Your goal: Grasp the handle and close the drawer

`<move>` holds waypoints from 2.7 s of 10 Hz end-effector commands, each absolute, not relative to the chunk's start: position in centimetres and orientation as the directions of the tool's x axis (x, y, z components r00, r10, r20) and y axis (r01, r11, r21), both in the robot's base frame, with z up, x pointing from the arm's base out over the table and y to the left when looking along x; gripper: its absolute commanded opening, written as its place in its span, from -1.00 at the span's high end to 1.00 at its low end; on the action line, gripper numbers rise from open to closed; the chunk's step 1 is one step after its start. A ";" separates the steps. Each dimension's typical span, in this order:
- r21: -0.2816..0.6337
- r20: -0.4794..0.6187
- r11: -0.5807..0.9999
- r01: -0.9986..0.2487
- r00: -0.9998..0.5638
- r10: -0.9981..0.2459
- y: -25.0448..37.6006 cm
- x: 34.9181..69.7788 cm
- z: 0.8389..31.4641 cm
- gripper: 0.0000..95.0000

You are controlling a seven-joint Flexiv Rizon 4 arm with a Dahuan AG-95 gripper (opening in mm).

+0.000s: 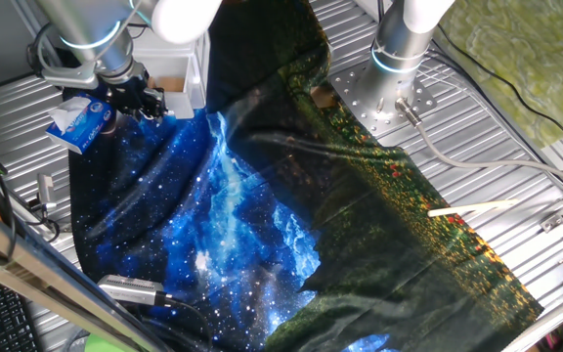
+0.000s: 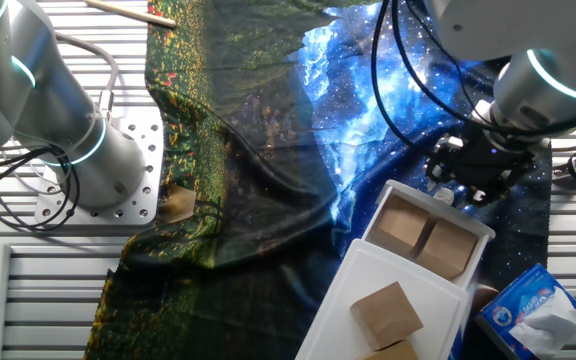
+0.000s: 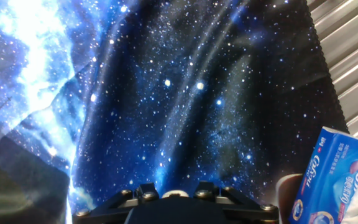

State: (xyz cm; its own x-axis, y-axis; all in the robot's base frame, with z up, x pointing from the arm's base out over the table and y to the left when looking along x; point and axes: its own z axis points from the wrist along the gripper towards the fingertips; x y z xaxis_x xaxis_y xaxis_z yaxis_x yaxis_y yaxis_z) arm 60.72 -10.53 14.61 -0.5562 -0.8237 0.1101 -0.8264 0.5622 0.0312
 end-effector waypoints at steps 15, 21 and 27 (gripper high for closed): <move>0.014 0.147 0.570 -0.822 -0.562 -0.814 -11.0 59.8 14.6 1.00; 0.022 0.153 0.557 -0.831 -0.547 -0.823 -11.7 59.2 15.1 1.00; 0.015 0.157 0.545 -0.838 -0.536 -0.829 -12.4 57.9 14.8 1.00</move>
